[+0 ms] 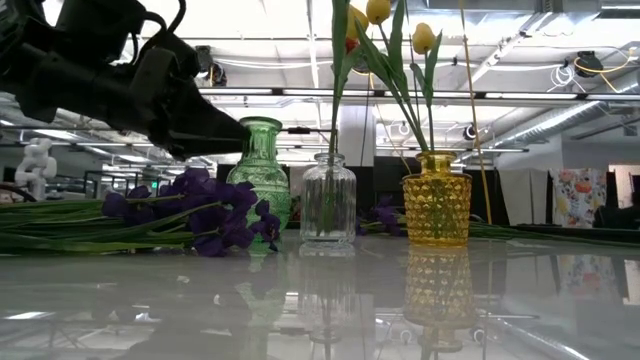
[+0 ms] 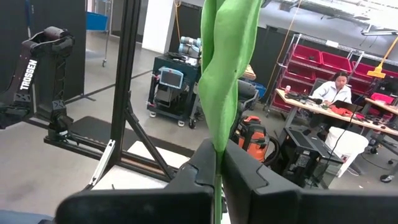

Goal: Sort flowers into vase by color
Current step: Put the red tulip into the transparent vase

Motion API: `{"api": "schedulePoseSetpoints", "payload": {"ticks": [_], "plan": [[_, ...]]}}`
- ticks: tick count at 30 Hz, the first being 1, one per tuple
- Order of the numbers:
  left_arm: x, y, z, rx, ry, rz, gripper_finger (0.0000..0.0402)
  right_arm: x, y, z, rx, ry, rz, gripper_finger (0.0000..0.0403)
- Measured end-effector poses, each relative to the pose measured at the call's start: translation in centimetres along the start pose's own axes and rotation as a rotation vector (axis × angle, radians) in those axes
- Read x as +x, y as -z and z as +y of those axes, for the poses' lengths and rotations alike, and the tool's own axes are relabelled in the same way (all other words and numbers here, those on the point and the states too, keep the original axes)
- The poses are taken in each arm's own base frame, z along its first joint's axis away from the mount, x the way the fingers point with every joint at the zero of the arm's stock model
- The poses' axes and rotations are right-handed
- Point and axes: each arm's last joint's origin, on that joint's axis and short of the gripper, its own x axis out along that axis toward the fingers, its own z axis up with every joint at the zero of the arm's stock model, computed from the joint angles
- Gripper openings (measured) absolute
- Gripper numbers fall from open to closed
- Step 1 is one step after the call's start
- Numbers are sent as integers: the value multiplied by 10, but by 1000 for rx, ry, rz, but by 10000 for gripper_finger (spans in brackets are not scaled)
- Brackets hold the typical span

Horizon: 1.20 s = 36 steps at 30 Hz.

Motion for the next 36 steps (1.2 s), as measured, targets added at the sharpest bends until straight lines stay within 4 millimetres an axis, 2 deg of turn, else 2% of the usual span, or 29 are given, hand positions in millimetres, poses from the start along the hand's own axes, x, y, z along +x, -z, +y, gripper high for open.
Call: {"api": "schedulePoseSetpoints", "payload": {"ticks": [4,11,14,33,36], "plan": [[0,0,0,-18,5,-1,214,0,0,0,0,0,0,4],[1,0,0,-34,4,-2,285,0,0,0,-2,0,-2,4],[2,0,1,-38,-6,-13,303,0,-1,0,-4,3,-15,4],[7,1,4,-30,-20,-13,306,21,3,-1,-17,12,-70,4],[9,4,4,-27,-21,-4,305,32,11,0,-7,15,-86,4]]}}
